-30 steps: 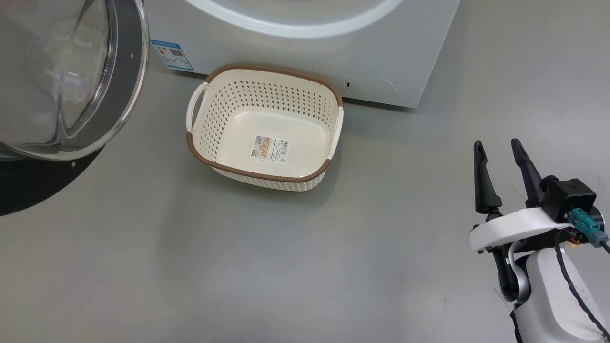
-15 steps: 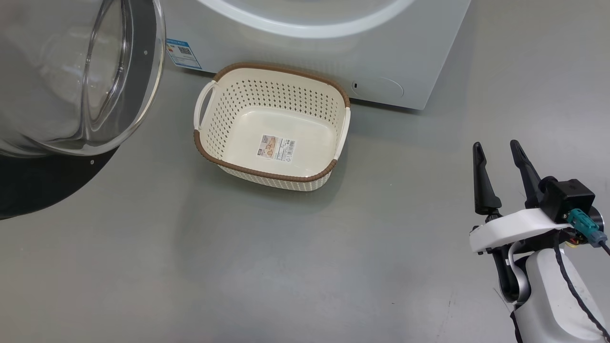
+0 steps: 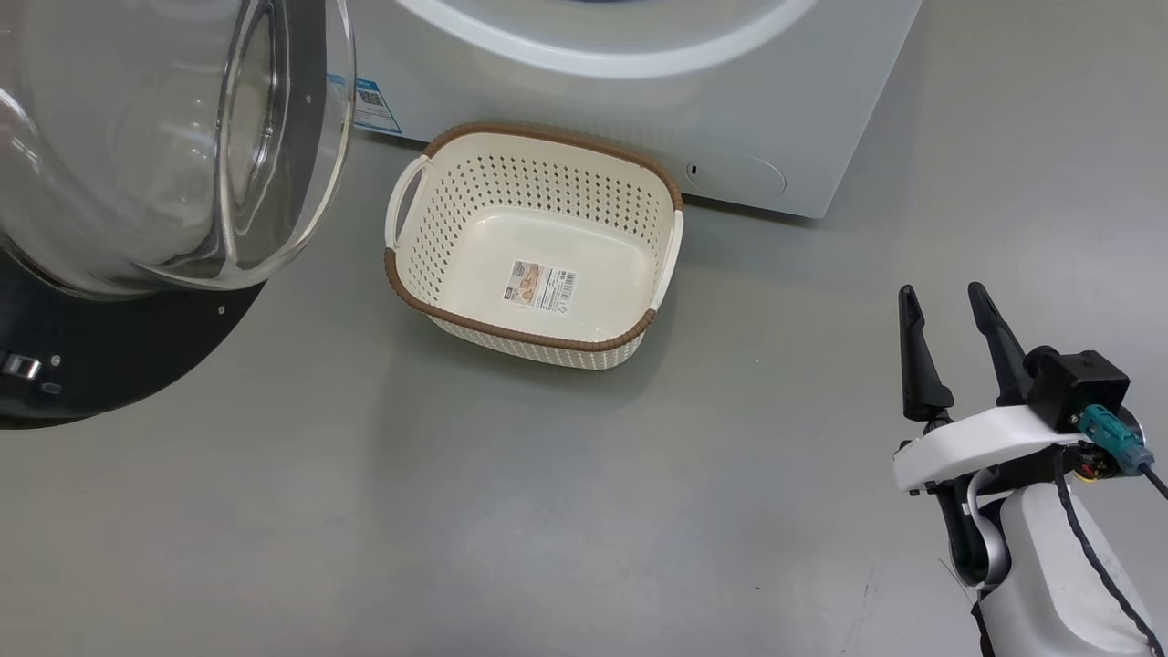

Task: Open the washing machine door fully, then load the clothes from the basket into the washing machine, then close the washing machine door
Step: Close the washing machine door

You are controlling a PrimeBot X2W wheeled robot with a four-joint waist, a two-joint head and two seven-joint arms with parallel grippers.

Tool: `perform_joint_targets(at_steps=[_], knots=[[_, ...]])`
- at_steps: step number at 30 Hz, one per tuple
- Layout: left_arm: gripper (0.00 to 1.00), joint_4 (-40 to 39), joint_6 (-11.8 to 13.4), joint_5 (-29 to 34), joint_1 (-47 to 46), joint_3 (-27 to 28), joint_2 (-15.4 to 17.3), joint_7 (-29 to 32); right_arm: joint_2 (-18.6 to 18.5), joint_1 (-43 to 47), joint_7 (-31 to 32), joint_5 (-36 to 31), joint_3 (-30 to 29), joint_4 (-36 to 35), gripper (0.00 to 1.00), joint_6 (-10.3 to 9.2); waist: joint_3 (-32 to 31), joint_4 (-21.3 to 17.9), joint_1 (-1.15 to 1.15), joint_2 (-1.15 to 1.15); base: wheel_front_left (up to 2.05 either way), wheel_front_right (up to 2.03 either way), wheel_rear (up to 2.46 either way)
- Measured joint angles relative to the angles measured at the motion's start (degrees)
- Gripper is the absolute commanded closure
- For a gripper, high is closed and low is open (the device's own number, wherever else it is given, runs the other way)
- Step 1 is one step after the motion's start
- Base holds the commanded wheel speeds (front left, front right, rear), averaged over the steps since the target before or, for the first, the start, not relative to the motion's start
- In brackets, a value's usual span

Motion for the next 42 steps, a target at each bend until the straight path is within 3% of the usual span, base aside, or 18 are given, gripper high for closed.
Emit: perform_joint_targets(at_steps=[13, 42], knots=[[1.0, -0.99, -0.41, -6.13, 2.6, -2.65, -2.36, 12.32, 0.63, 0.03, 0.0, 1.33, 0.6, 2.01, 0.0, 0.01, -1.16, 1.16, 0.0, 0.0, 0.0, 0.0, 0.0], [1.0, -9.18, -0.36, -10.63, 7.99, -9.18, -9.64, 27.19, 1.32, 0.28, 0.0, 3.36, 2.14, 4.67, 0.0, 0.19, -4.58, -0.97, 0.0, 0.0, 0.0, 0.0, 0.0]])
